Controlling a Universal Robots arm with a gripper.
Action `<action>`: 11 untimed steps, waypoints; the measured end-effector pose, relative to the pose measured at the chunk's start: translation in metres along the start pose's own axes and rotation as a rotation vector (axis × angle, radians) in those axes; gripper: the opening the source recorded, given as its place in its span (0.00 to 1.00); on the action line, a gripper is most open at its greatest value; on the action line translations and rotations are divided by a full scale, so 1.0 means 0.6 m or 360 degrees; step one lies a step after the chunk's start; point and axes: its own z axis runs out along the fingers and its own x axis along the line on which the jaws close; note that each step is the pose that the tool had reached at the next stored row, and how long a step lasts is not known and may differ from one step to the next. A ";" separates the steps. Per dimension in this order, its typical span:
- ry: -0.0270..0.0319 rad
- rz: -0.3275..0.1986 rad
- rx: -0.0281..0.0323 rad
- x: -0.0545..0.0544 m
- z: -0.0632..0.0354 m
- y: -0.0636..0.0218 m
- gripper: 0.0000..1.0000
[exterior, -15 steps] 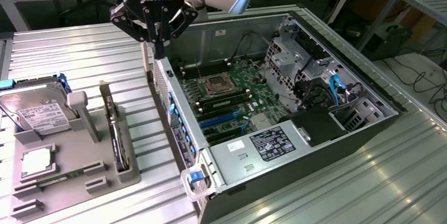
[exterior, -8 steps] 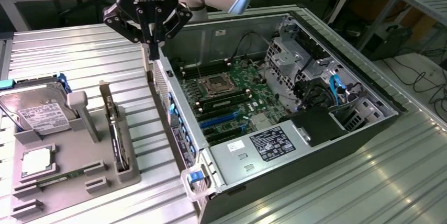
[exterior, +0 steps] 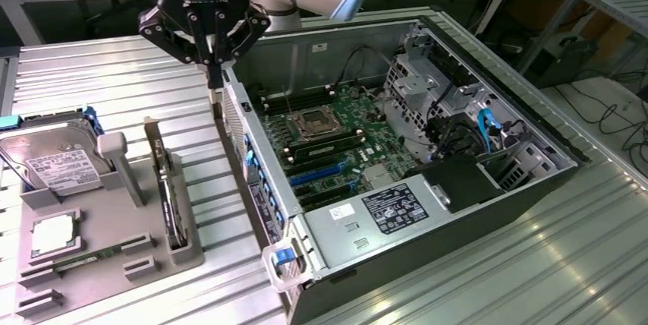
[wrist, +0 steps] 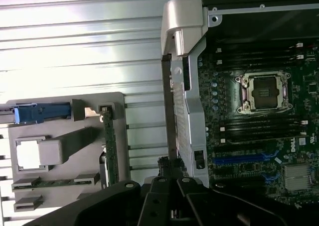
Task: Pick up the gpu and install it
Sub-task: 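Reach for the gpu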
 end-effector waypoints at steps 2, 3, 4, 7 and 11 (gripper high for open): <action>-0.00001 0.0000 -0.00001 0.003 0.000 0.000 0.11; 0.00000 0.0000 0.00000 0.005 0.000 -0.001 0.11; 0.00000 0.0000 0.00001 0.007 0.000 -0.001 0.11; 0.00000 0.0000 0.00000 0.015 0.000 -0.002 0.11; 0.00000 0.0000 0.00000 0.022 -0.001 -0.003 0.11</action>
